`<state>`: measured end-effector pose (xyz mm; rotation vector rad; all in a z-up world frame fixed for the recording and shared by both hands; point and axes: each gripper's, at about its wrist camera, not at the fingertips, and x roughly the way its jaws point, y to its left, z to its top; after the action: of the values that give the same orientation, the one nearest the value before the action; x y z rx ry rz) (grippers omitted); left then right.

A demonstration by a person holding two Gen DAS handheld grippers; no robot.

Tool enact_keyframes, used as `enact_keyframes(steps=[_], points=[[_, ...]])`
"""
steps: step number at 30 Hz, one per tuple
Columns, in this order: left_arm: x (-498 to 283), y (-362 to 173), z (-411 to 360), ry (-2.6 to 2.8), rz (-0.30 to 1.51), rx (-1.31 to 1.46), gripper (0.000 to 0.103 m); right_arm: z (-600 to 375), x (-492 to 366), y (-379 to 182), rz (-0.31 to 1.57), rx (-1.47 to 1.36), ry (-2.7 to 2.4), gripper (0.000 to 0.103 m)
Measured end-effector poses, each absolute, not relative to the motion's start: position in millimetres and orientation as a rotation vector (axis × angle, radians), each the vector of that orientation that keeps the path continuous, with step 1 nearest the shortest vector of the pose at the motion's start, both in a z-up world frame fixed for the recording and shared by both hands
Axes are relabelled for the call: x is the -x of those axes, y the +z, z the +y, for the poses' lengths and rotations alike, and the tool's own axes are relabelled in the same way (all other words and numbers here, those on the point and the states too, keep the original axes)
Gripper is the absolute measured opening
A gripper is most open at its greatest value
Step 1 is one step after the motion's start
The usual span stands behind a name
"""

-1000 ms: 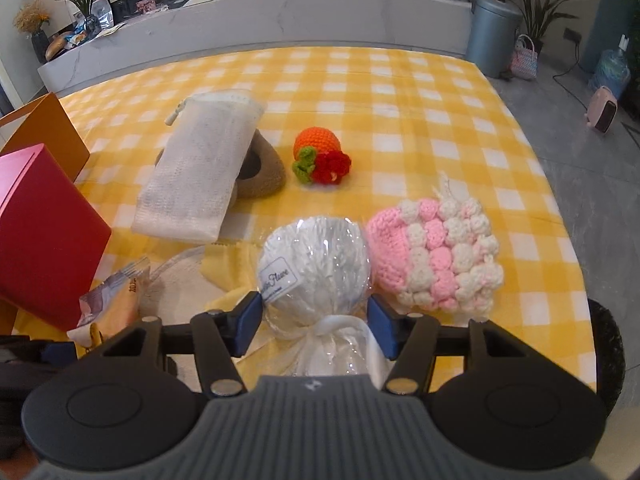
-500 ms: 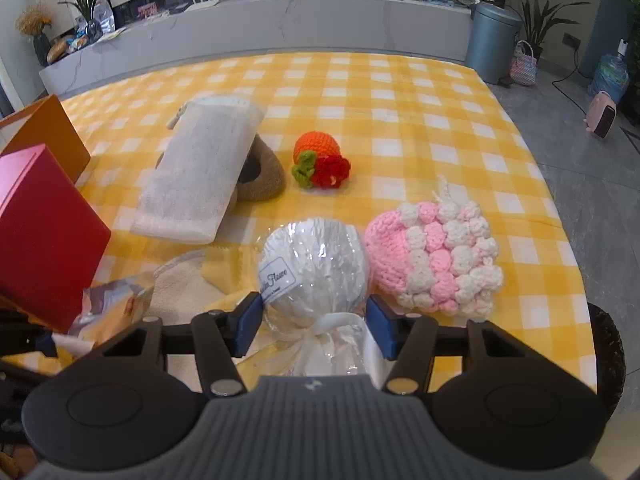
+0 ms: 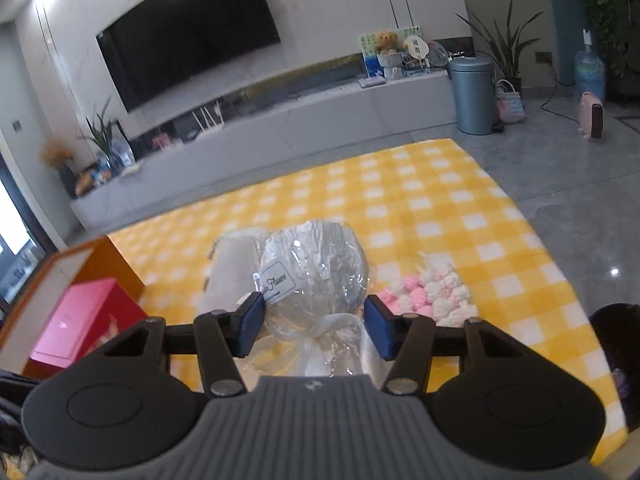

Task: Organize soft objects
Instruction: 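Carry the wipes pack and plastic bundle over the open box with both tools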

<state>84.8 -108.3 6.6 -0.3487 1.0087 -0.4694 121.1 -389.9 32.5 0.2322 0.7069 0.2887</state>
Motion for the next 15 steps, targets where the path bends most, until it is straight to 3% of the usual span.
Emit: enact_keyframes(steps=[15], points=[[-56.5, 66.3, 1.5, -0.320, 0.720, 0.483, 0.062, -340.7, -77.3, 103.9, 0.489, -0.236, 0.304, 0.053]])
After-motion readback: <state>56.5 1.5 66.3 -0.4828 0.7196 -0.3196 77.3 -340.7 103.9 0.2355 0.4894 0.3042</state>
